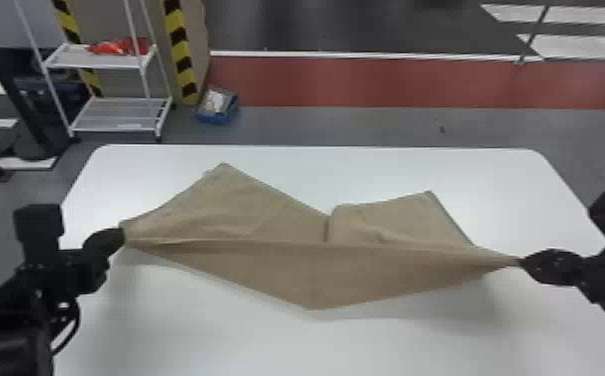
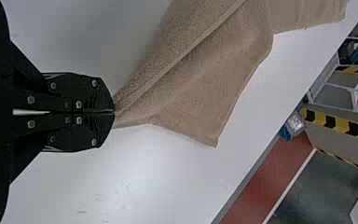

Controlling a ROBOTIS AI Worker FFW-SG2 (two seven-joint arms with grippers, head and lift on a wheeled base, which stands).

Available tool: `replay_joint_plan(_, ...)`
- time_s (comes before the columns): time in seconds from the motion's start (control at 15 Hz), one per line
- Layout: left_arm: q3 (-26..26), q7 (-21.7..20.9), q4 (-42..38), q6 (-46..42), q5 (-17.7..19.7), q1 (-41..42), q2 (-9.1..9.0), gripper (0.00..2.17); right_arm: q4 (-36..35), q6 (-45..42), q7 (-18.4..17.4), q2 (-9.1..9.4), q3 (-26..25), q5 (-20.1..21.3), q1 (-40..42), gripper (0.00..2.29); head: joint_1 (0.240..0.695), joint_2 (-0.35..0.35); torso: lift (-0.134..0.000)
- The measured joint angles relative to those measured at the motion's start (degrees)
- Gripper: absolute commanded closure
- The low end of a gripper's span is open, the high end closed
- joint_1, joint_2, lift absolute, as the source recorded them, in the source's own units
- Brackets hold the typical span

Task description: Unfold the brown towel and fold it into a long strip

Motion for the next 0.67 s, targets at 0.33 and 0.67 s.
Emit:
replay_joint_plan(0.33, -0.7, 2.2, -13.9, -3.7, 3.5, 15.6, -1.27, 0.0, 3.4, -3.1, 0.0, -0.04, -3.4, 0.0, 0.9, 2.11, 0.695, -0.083, -0.096)
replay_joint_plan(0.67, 1.1, 0.6, -22.3, -7.7, 1.5, 23.5, -0.93, 0.03, 4.8, -6.0, 0.0, -0.18, -4.6, 0.0, 1.5, 2.11, 0.695, -0.094, -0.096)
